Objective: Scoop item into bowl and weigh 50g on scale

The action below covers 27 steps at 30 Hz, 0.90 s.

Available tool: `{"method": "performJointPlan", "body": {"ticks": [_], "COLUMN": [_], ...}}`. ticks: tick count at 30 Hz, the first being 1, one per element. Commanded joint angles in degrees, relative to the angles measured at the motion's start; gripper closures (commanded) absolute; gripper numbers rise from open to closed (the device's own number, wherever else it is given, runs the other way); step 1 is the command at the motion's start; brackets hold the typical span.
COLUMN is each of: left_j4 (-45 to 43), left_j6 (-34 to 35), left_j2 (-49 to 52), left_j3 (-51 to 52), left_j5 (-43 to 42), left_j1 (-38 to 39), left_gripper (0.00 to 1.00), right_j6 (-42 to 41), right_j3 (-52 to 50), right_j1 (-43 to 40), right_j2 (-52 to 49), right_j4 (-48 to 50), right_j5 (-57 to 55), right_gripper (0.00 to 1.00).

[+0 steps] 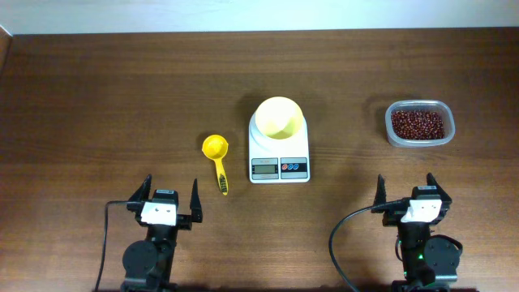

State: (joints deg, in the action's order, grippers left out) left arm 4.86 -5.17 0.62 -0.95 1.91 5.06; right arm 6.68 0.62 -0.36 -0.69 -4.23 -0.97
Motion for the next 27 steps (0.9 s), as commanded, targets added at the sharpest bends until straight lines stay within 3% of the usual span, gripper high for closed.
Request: {"method": "performJointPlan", "body": {"ticks": [1,13,17,27], "left_j4": [-0.09,0.28,7.72,9.40], "left_j6": [-0.96,-0.02,-0.04,-0.07], "left_j2": [-0.28,-0.22,2.12,22.21], "left_j3": [0.31,0.17,-4.57,-18.01], "left_j5": [0.42,0.37,0.42,0.39], "left_j1": [-0.35,-0.35,-0.35,-0.35], "left_gripper": [0.01,0.01,0.01,0.01], "right_j6": [0.37,0.37,0.37,0.37], "right_j3": [-0.31,-0.31,-0.31,-0.31], "right_j1": [0.46,0.46,0.46,0.46], "right_j2": [0.48,0.48,0.48,0.48], "right_j4": [-0.46,-0.46,-0.46,-0.46], "right_j5": [0.48,0.46,0.48,0.46], "right_gripper": [0.01,0.01,0.01,0.01]}}
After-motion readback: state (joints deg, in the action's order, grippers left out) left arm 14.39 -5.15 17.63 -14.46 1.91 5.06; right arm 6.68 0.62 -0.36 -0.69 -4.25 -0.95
